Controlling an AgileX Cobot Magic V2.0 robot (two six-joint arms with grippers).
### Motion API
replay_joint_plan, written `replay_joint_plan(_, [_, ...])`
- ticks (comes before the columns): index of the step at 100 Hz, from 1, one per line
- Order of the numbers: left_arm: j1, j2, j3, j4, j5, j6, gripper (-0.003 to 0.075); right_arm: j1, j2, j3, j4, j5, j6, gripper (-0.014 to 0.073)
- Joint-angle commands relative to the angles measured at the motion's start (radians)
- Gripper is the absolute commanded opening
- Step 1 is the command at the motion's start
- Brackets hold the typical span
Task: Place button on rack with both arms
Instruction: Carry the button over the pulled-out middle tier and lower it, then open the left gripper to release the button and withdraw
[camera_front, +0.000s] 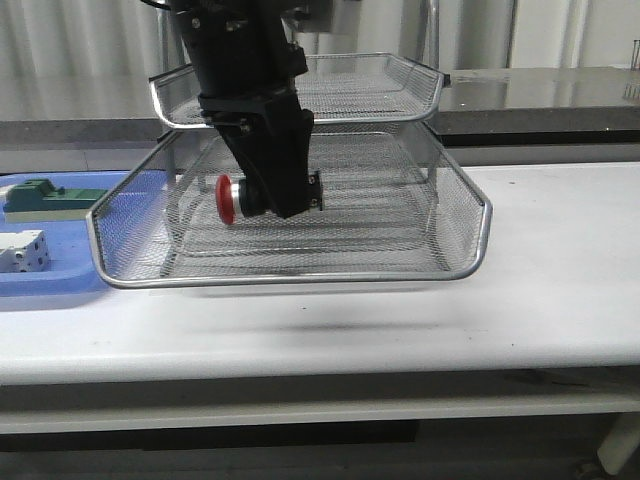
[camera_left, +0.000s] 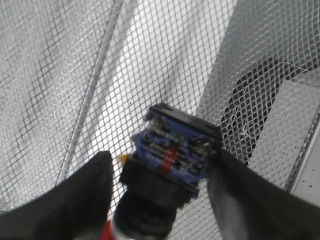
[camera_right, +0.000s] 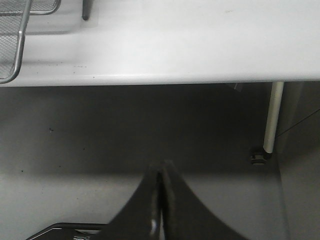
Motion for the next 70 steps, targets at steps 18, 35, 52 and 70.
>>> replay_joint_plan(18, [-0.008, -0.056, -0.025, -0.021, -0.025, -0.008, 0.0528, -0.004, 0.003, -0.036, -0.013, -0.051, -0.002, -0.0067])
replay_joint_plan(35, [-0.008, -0.071, -0.027, -0.044, 0.020, -0.010, 0.0527, -0.004, 0.003, -0.036, -0.013, -0.051, -0.002, -0.0067])
replay_joint_plan(52, [-0.001, -0.119, -0.027, -0.058, 0.084, -0.071, 0.0527, -0.004, 0.003, -0.036, -0.013, -0.051, -0.002, -0.0067])
replay_joint_plan(70, [0.025, -0.216, -0.027, -0.058, 0.084, -0.103, 0.0525, -0.004, 0.003, -0.036, -0.013, -0.051, -0.002, -0.0067])
